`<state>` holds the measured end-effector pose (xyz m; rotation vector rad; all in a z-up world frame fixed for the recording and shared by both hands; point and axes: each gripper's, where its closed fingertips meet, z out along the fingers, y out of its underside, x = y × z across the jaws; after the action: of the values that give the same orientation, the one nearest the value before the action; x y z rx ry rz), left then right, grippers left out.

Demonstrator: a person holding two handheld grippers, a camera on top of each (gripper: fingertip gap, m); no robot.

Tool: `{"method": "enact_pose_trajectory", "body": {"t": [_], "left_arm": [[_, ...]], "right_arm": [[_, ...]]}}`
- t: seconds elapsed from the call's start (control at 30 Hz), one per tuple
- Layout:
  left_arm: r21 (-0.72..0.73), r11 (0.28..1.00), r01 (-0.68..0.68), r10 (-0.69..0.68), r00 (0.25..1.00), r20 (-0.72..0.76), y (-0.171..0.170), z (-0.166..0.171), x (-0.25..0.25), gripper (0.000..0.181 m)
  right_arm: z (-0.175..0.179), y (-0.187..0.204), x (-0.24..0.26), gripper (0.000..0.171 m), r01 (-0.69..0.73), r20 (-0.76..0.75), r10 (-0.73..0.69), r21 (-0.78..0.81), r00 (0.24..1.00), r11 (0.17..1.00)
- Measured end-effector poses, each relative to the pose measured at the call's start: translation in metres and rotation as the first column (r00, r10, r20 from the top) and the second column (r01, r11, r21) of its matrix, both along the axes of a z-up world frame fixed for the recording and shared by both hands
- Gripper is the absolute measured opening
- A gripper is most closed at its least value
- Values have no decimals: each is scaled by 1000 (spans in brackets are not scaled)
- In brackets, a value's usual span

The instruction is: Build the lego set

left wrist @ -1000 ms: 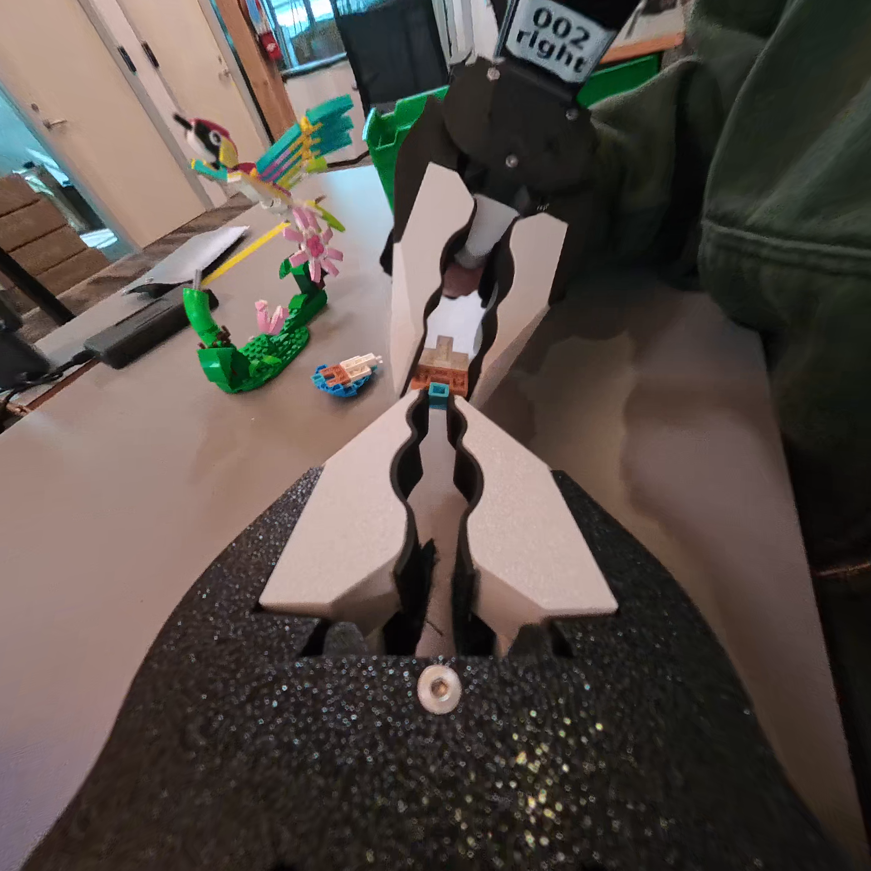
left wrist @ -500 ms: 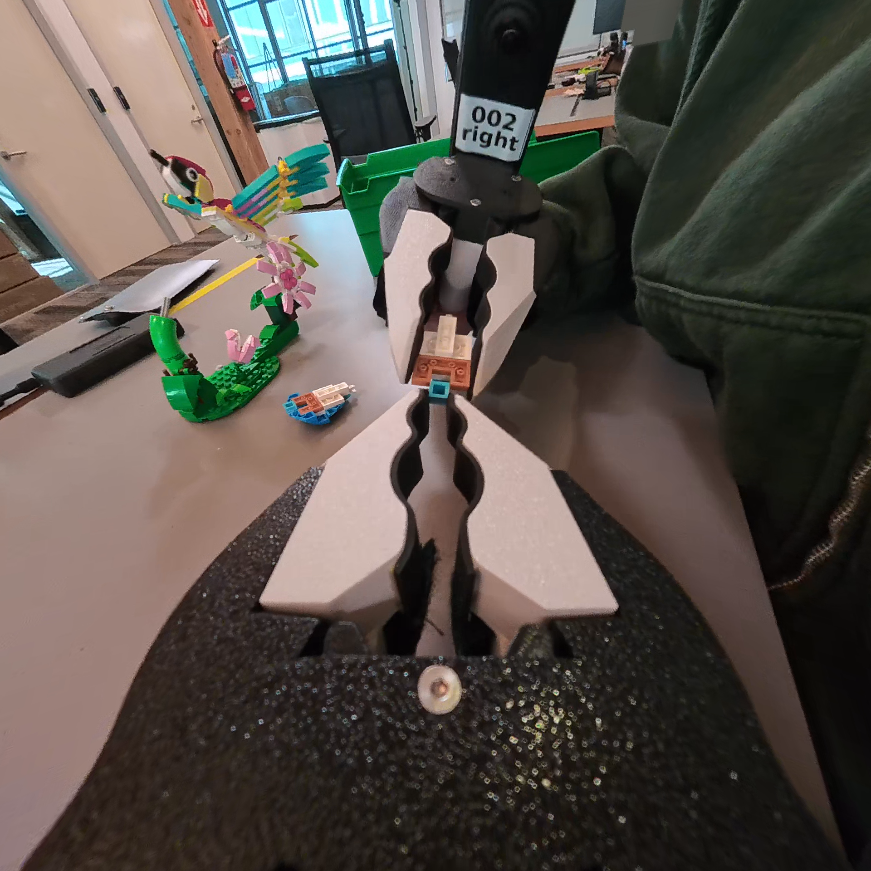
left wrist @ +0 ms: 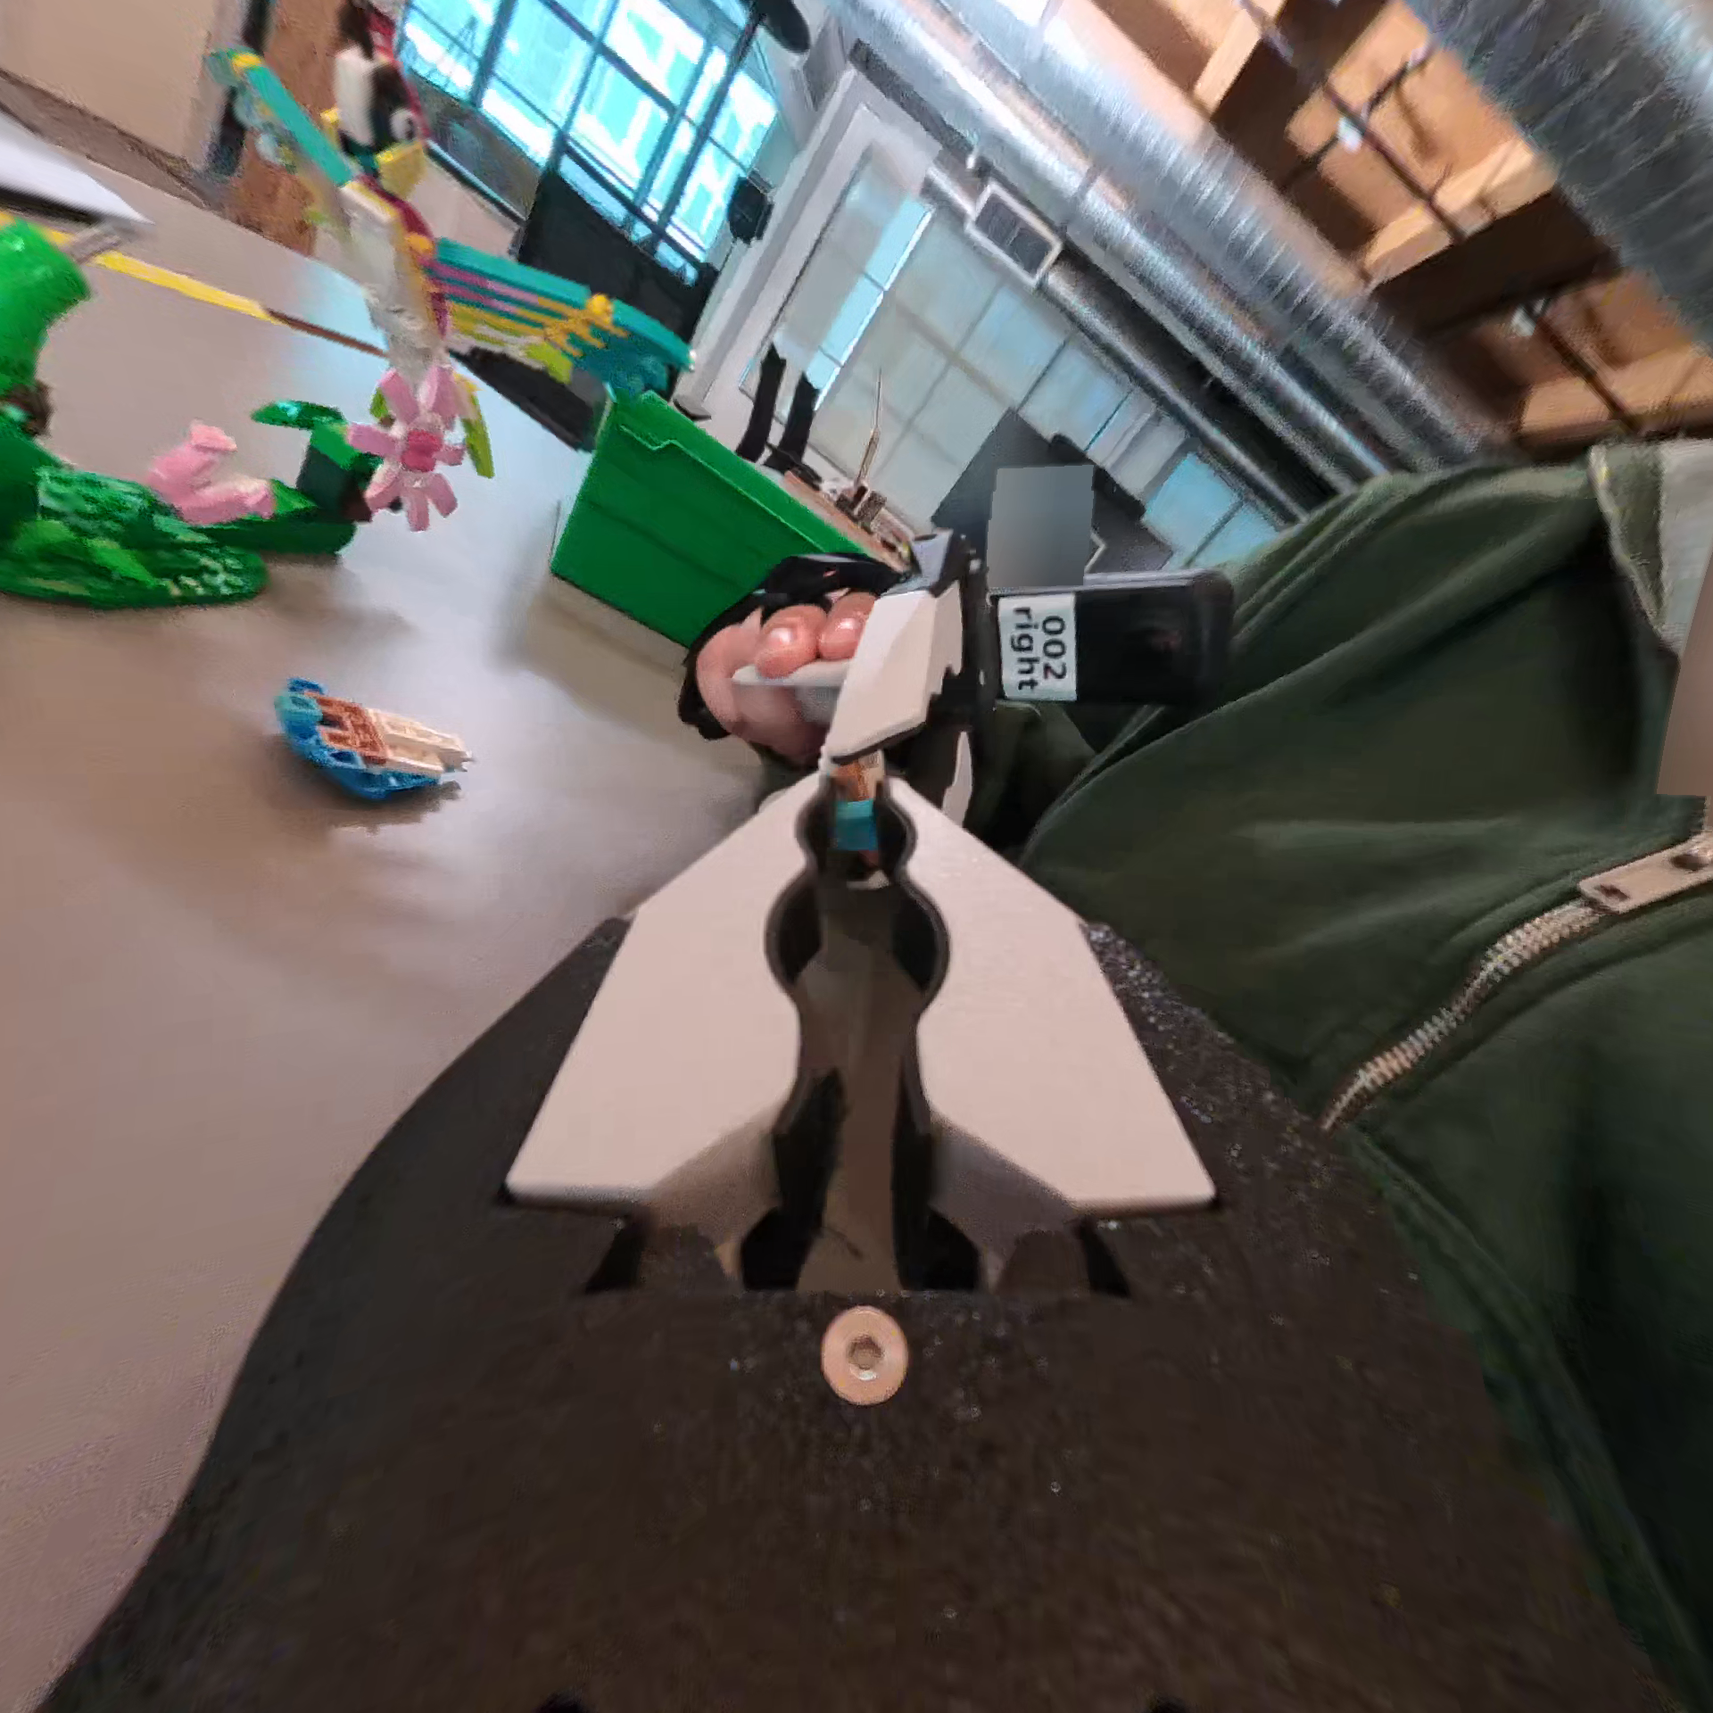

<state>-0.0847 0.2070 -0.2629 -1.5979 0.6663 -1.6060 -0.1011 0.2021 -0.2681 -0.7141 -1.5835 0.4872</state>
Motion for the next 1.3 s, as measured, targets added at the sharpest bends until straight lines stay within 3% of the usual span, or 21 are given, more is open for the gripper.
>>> {"method": "enact_pose_trajectory", "body": {"t": [0.17, 0.5, 0.63, 0.67, 0.7, 0.83, 1.03, 1.17, 1.23, 1.3], "left_arm": [[49, 990, -134, 142, 964, -225, 17, -28, -4, 0], [31, 965, -259, 254, 904, -343, 31, -42, -10, 0], [56, 975, -214, 221, 935, -276, 25, -30, -7, 5], [46, 980, -191, 197, 945, -261, 23, -28, -7, 18], [29, 984, -177, 179, 950, -257, 21, -28, -8, 30], [-27, 992, -122, 114, 971, -211, 15, -29, -10, 35], [47, 998, -36, 45, 978, -204, 1, -28, -3, 3], [175, 985, -9, 59, 957, -283, -5, -31, -5, 6], [231, 972, 38, 38, 948, -315, -12, -32, -3, 24], [270, 962, 45, 56, 934, -352, -12, -35, -2, 30]], "right_arm": [[-24, 18, -3, 27, 133, 147, -130, -10, 981, 991], [-43, 35, -6, 22, 338, 264, -360, 126, 895, 933], [-30, 26, -4, 21, 244, 196, -207, -189, 958, 951], [-27, 22, -3, 18, 195, 169, -155, -251, 973, 948], [-22, 18, -1, 5, 148, 134, -114, -287, 984, 946], [-18, 11, 1, 5, 73, 93, -44, -339, 995, 938], [-23, 5, 1, 5, 20, 98, 22, -409, 995, 912], [-25, -1, 1, 5, -13, 102, 72, -489, 992, 872], [-27, 0, 1, 4, -6, 110, 71, -499, 991, 867], [-27, -1, 2, 4, -17, 105, 82, -513, 991, 859]]}}
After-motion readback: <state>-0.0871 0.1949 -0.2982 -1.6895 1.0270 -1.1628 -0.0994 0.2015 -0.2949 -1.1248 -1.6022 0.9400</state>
